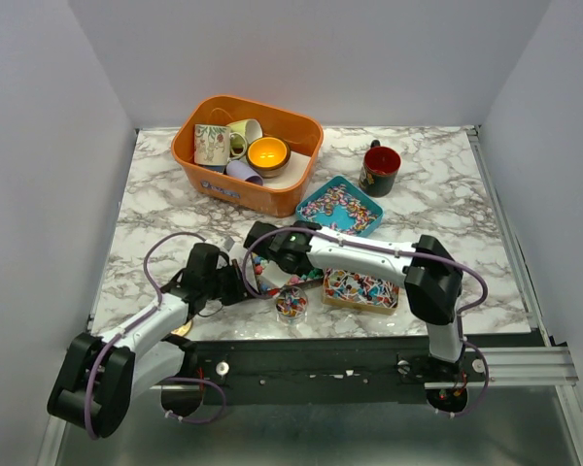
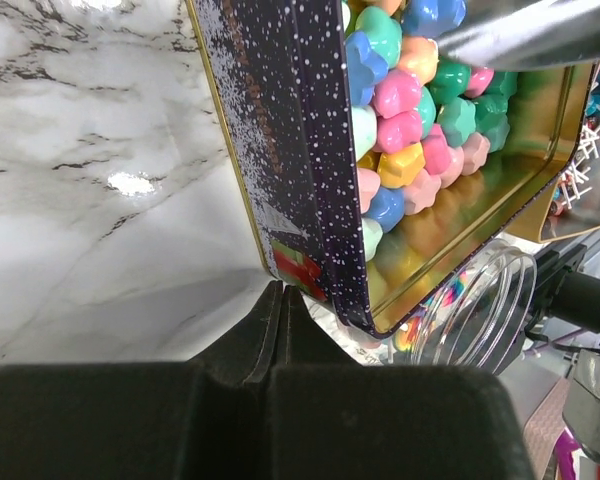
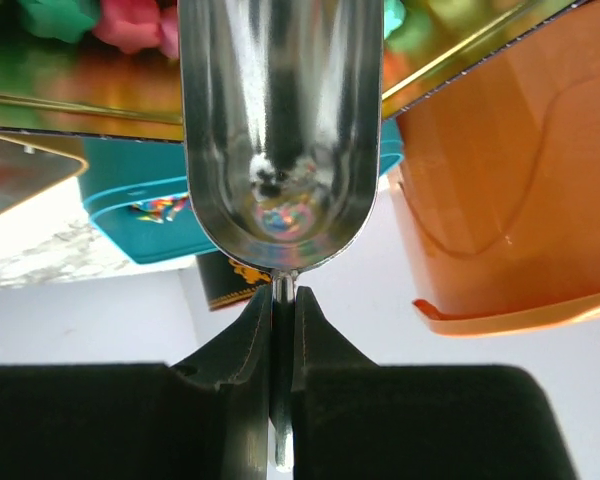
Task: Pack the candies
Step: Scoop the fake candies from the storage box.
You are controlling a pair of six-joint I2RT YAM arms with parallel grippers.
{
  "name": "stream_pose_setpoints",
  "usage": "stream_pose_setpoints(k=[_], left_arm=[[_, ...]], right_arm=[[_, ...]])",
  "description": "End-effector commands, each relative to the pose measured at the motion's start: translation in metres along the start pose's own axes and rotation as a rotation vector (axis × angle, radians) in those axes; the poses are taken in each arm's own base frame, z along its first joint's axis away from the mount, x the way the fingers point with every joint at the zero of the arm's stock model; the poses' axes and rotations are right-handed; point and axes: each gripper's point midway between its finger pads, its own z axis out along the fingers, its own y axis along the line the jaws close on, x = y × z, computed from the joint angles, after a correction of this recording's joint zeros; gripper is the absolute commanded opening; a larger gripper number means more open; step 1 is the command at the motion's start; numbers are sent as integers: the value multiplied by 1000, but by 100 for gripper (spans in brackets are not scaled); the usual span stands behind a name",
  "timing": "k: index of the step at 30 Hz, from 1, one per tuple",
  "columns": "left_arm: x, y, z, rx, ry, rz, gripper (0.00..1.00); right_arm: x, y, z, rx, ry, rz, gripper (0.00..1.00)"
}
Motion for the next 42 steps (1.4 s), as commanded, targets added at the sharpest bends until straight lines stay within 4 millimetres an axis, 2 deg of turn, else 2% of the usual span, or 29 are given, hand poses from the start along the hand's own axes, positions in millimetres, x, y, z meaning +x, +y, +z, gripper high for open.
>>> stream_pose_setpoints(k=[1, 9, 16, 21, 26, 33, 38, 40, 42], left_arm=[[-16, -7, 0, 32, -77, 21, 0], [-19, -3, 0, 22, -86, 13, 0], [-26, -4, 3, 33, -104, 13, 0], [-23, -1, 4, 26, -91, 11, 0], [-24, -4, 6, 44, -90, 14, 0], [-28, -5, 8, 46, -99, 5, 0], [-33, -3, 9, 38, -110, -9, 0], [-40, -2, 8, 37, -126, -24, 0], [-47, -2, 8, 37, -139, -37, 0]], right_arm=[[-35, 43, 14, -162, -145, -28, 1], [-68, 59, 27, -237, -268, 31, 1], [-88, 64, 43, -248, -309, 63, 1], [-99, 53, 54, -222, -324, 72, 1], [-106, 37, 53, -179, -369, 72, 1], [-111, 32, 54, -182, -386, 75, 1], [-128, 24, 45, -190, -533, 127, 1], [-138, 21, 39, -196, -616, 151, 1], [-138, 20, 38, -207, -657, 180, 1]])
